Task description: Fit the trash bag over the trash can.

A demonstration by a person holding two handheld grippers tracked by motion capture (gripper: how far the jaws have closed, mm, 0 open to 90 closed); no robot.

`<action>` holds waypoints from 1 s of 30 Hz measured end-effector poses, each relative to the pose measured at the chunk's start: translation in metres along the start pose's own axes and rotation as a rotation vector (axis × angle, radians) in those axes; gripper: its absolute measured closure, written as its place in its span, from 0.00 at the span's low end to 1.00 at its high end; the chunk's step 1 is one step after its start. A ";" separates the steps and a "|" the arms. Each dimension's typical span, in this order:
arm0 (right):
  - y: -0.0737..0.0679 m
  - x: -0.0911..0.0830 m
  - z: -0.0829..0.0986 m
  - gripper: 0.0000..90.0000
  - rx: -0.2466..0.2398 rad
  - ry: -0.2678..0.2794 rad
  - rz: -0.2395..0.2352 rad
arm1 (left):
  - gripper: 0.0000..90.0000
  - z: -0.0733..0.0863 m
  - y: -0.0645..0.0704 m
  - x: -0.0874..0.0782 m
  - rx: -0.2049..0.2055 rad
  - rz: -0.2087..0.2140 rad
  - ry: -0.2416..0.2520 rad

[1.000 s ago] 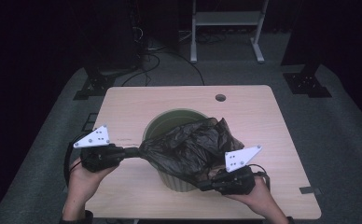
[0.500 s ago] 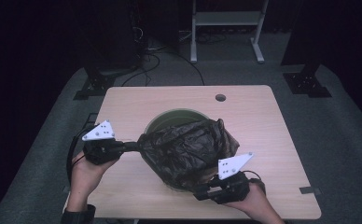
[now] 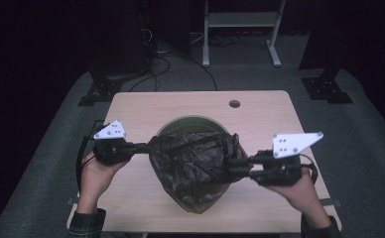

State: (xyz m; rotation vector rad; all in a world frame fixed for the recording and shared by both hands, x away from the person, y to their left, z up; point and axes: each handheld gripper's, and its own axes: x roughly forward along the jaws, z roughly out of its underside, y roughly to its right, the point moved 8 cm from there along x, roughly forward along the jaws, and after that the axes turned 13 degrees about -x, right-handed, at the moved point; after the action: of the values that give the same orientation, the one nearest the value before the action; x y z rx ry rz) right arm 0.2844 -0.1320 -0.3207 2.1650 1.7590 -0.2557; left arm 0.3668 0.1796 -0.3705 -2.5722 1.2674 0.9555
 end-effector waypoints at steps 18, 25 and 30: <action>0.063 0.003 0.014 0.92 0.108 -0.028 0.089 | 1.00 -0.003 0.000 0.002 -0.001 0.010 -0.006; 0.042 -0.007 0.020 1.00 0.056 -0.007 0.090 | 1.00 0.000 -0.002 0.002 -0.019 0.004 0.000; 0.016 -0.014 0.043 1.00 0.053 -0.051 0.075 | 1.00 0.003 -0.006 0.000 -0.029 -0.004 0.002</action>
State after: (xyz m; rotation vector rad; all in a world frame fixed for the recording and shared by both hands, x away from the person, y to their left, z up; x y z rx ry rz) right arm 0.3003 -0.1636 -0.3535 2.2358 1.6577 -0.3392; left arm 0.3702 0.1849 -0.3736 -2.5977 1.2572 0.9781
